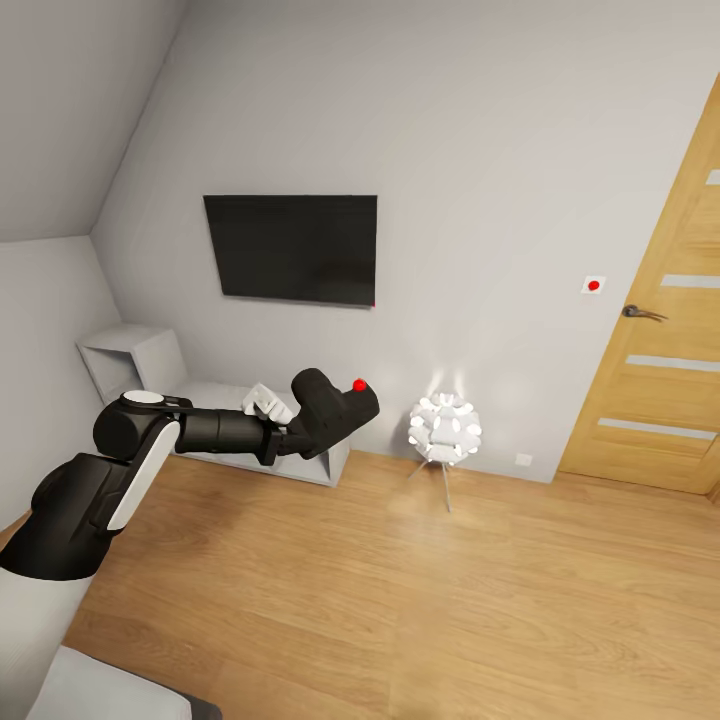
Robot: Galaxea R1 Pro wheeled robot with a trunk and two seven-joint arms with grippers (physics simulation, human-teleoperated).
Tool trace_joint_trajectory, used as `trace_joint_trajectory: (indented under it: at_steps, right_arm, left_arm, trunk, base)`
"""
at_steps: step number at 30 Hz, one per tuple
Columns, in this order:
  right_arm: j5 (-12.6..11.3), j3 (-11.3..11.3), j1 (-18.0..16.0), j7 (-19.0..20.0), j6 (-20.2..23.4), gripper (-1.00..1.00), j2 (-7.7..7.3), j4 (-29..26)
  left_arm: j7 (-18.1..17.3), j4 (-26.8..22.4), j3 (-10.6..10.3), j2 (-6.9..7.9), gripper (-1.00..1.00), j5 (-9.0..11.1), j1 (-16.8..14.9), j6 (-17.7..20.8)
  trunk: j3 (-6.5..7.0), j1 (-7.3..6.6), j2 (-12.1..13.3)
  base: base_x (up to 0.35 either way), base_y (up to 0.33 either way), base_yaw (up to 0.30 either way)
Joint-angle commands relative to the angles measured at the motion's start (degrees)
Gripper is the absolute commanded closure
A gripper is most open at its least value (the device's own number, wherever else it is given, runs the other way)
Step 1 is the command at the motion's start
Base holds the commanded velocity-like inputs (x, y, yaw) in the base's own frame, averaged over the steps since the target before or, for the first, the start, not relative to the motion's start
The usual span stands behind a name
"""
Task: Attach the digital camera to the camera tripod in the bedroom.
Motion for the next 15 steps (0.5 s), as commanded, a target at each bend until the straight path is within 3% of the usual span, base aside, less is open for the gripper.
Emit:
trace_joint_trajectory:
  at_steps: [1, 15]
  right_arm:
    - [0.5, -0.5, -0.1, 0.1, -0.4, -1.0, -0.04, 0.2]
    - [0.5, -0.5, -0.1, 0.2, -0.4, -1.0, -0.04, 0.2]
  left_arm:
    - [0.0, 0.0, 0.0, 0.03, 1.0, 0.2, -0.1, 0.3]
    - [0.0, 0.0, 0.0, 0.03, 1.0, 0.2, -0.1, 0.3]
  trunk:
    - [-0.12, 0.04, -0.1]
    - [0.49, 0.04, -0.1]
  base:
    - [0.0, 0.0, 0.0]
    - [0.0, 0.0, 0.0]
